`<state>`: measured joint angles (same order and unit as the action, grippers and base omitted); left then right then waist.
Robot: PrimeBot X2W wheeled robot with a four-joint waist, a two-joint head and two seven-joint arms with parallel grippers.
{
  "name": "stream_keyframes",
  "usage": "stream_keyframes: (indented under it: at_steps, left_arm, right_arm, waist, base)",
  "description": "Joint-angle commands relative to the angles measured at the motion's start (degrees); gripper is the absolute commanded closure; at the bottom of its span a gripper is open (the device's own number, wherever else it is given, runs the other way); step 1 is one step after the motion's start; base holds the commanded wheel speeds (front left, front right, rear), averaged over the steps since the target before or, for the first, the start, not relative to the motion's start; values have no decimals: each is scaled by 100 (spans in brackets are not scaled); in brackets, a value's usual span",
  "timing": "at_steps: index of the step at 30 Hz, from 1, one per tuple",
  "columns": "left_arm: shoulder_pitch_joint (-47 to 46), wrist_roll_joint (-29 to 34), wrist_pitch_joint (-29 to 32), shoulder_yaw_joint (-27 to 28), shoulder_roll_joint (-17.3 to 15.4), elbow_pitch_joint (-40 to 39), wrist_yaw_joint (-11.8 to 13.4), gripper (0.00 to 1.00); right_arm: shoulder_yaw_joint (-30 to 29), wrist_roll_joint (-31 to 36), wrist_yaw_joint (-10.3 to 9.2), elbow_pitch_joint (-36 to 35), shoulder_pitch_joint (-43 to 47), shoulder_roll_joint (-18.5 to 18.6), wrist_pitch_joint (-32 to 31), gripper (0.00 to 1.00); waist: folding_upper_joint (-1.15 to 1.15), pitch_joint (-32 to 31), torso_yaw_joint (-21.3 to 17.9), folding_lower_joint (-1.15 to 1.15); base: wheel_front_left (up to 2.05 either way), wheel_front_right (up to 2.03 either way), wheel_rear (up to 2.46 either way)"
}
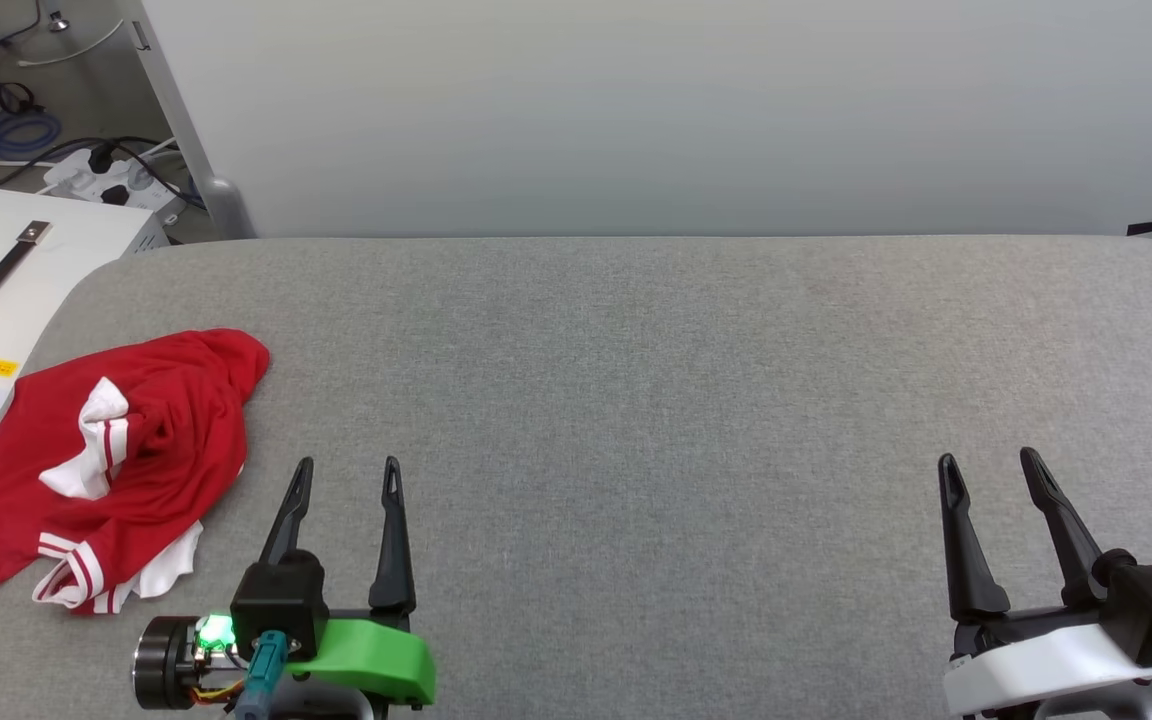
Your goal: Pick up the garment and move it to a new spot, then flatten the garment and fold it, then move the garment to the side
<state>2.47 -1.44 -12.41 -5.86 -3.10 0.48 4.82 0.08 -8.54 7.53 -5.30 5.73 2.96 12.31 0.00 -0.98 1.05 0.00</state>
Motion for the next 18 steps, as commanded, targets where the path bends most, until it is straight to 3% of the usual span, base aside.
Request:
stream_keyframes:
  at_steps: [1,18]
  left_arm:
    - [90,-44,-57,-17,20,23,50,0]
    - [139,-93,-259,-80,23,144,81,0]
  right_arm:
    - [11,-45,-4,-42,62,-7,69,0]
    - [39,-179,-4,-63,164,-8,269,0]
  waist:
    - [0,-3,2,0]
    - [0,-19,23,0]
  base:
    - [0,0,0]
    - [0,0,0]
